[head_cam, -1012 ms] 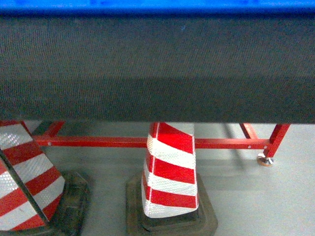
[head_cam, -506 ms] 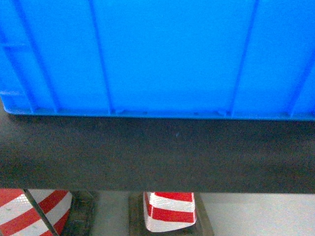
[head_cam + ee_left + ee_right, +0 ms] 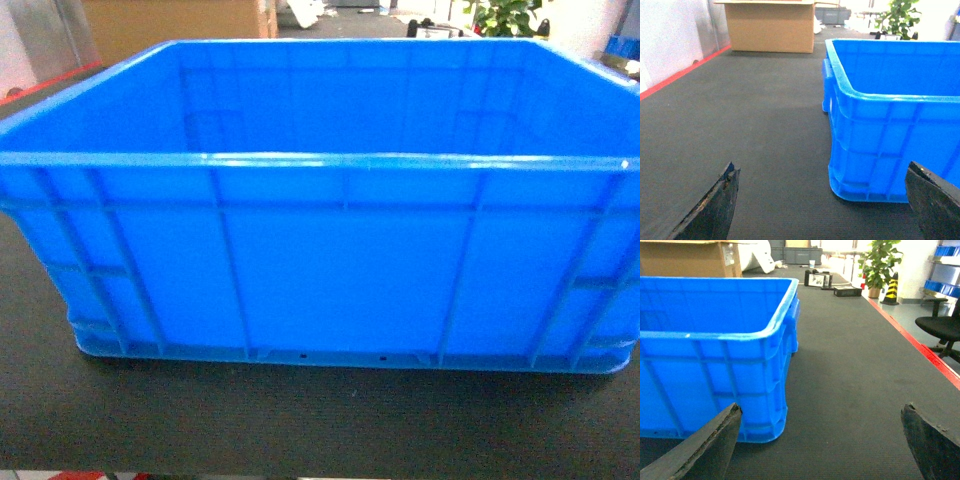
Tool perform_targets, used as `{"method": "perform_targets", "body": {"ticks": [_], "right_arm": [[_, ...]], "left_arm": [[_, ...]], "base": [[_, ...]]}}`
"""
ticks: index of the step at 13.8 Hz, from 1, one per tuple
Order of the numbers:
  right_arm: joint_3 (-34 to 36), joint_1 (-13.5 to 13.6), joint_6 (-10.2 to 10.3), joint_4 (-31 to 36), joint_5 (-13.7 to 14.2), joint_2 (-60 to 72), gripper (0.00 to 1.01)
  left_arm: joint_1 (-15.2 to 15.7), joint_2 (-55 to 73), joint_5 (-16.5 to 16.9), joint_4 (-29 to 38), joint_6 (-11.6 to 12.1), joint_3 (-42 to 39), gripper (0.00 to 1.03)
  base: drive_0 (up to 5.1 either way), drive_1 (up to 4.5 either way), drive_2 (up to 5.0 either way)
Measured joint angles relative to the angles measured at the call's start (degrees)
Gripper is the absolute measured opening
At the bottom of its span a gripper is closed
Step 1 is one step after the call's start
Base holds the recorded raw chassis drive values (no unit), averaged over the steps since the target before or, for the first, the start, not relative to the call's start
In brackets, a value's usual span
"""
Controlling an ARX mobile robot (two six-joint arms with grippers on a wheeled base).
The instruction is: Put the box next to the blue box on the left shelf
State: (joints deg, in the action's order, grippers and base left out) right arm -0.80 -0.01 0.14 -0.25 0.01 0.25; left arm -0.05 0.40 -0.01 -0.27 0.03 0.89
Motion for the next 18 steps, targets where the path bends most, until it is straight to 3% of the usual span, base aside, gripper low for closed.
{"method": "perform_targets", "body": {"ticks": [18], "right_arm": [[0.0,0.0,0.0,-0.1,0.0,0.0,0.98]], "left_arm": [[0.0,0.0,0.0,0.0,0.0,0.0,0.98]], "base": [[0.0,0.0,0.0]]}}
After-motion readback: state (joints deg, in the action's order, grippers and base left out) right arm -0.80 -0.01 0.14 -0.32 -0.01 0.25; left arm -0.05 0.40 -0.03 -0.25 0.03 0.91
